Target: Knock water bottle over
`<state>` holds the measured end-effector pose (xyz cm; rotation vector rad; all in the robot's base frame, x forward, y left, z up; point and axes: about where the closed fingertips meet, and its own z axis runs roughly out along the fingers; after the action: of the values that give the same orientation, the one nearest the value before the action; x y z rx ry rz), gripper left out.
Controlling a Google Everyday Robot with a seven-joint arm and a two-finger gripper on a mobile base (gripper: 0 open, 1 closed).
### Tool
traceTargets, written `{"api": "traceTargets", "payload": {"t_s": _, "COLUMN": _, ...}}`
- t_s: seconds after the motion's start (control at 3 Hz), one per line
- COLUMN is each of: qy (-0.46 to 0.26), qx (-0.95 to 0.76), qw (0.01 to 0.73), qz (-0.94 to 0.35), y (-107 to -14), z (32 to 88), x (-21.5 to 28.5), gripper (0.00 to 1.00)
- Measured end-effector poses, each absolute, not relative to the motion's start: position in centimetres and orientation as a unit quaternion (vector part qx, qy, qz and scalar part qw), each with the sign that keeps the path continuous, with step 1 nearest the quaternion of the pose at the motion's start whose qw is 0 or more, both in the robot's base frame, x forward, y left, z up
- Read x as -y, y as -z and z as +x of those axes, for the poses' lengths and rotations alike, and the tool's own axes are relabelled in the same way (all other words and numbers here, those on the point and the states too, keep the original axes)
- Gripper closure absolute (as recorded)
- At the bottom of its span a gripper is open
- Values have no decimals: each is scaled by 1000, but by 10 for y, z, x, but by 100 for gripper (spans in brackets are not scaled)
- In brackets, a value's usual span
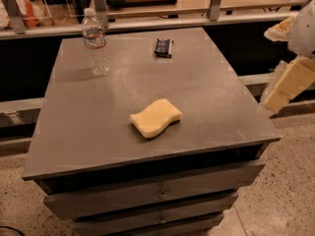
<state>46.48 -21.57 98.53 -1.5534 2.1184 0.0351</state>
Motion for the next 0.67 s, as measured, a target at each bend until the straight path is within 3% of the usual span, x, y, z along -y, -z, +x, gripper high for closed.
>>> {"api": "traceTargets", "payload": {"t_s": 0.67, "qy": -149, "qx": -728, "qw": 413, "qz": -527, "y": -993, "z": 540, "x": 162, "gripper": 0}}
